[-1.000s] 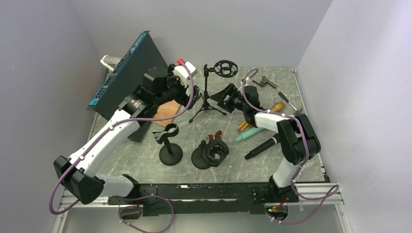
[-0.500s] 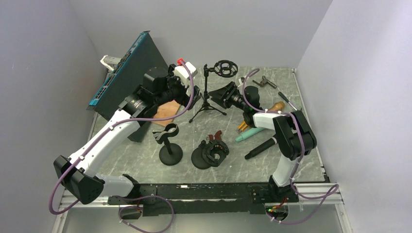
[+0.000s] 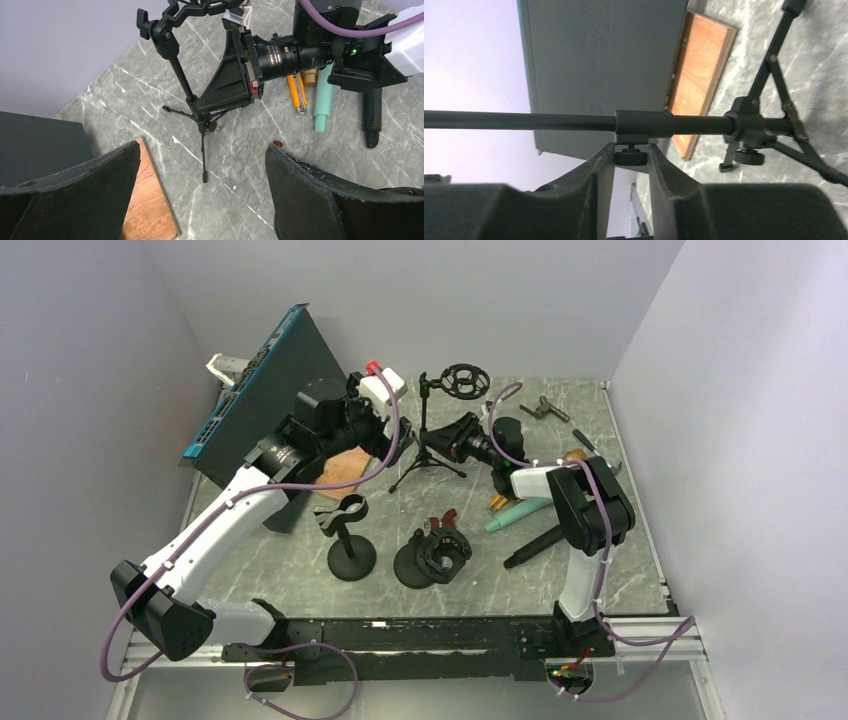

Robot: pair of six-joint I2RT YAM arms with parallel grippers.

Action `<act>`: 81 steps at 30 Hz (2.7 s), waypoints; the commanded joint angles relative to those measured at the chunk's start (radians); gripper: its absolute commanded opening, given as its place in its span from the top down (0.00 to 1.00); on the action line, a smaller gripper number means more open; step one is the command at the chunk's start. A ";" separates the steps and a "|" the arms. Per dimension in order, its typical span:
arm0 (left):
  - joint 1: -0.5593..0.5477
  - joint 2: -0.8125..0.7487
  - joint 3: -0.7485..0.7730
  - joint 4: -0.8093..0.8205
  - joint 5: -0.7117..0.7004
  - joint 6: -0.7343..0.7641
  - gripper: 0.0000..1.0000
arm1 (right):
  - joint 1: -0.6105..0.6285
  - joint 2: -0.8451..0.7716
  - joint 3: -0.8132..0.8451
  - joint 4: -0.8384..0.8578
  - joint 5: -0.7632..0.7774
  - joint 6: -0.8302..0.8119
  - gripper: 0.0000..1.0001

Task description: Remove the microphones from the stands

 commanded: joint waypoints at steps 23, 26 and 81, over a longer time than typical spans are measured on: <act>-0.014 -0.012 0.000 0.015 -0.031 0.023 0.02 | 0.089 -0.179 0.050 -0.310 0.195 -0.288 0.38; -0.016 -0.015 -0.003 0.015 -0.034 0.027 0.02 | 0.075 -0.202 0.004 -0.248 0.161 -0.244 0.32; -0.050 -0.124 -0.097 0.113 -0.225 0.051 0.03 | 0.271 -0.075 0.822 -1.072 0.799 -0.943 0.62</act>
